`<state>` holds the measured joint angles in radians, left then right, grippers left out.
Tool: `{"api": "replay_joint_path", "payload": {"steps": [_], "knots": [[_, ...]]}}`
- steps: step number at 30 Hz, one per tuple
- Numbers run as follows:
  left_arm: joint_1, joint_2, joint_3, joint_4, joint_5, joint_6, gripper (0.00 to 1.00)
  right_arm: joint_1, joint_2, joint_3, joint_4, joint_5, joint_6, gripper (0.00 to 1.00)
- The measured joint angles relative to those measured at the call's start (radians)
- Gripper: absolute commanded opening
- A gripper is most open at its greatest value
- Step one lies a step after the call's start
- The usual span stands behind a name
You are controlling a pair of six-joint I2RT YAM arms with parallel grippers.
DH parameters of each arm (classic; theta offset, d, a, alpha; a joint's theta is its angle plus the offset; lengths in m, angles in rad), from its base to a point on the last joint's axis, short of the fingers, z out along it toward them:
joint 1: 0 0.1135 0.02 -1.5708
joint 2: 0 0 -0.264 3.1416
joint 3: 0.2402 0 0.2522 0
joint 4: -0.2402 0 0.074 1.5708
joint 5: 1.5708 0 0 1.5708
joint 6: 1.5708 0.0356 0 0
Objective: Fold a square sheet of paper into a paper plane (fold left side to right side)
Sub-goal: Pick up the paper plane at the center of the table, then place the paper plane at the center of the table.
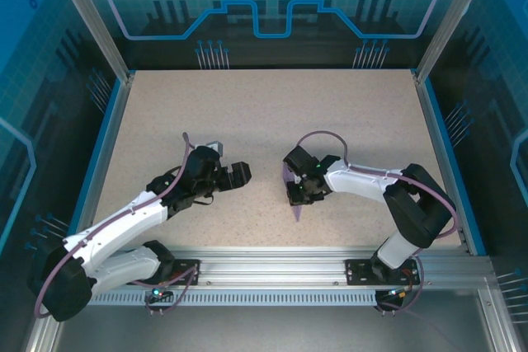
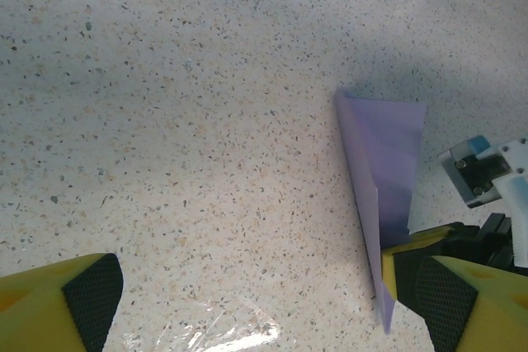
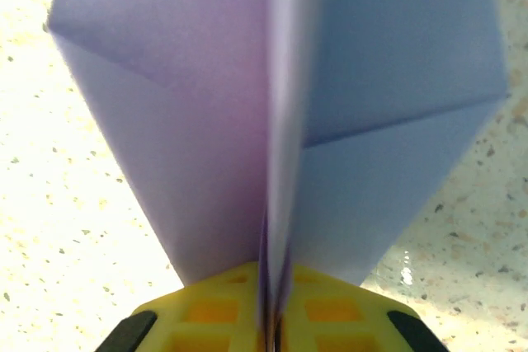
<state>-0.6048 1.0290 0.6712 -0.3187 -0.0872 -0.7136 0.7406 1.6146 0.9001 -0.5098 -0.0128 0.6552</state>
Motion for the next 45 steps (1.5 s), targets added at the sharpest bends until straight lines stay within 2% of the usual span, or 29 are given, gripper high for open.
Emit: {"api": "replay_joint_path", "payload": {"steps": [5, 10, 17, 26, 32, 36, 45], "knots": [[0.000, -0.021, 0.000, -0.003, 0.000, 0.026, 0.99, -0.032, 0.004, 0.065, -0.045, 0.003, -0.023, 0.10], [0.000, -0.062, -0.002, -0.010, 0.000, 0.060, 0.99, -0.127, 0.075, 0.220, -0.112, 0.016, -0.078, 0.10], [0.000, -0.096, -0.013, -0.028, 0.000, 0.083, 0.99, -0.253, 0.278, 0.502, -0.203, 0.064, -0.152, 0.10], [0.000, -0.097, -0.014, -0.059, 0.001, 0.088, 0.99, -0.311, 0.532, 0.759, -0.284, 0.080, -0.210, 0.10], [0.000, -0.097, -0.014, -0.070, 0.002, 0.088, 0.99, -0.322, 0.589, 0.811, -0.314, 0.067, -0.212, 0.14], [0.000, -0.096, -0.014, -0.070, 0.002, 0.089, 0.99, -0.322, 0.596, 0.811, -0.321, 0.044, -0.213, 0.20], [0.000, -0.093, -0.014, -0.070, 0.013, 0.088, 0.99, -0.322, 0.600, 0.815, -0.329, 0.027, -0.213, 0.23]]}}
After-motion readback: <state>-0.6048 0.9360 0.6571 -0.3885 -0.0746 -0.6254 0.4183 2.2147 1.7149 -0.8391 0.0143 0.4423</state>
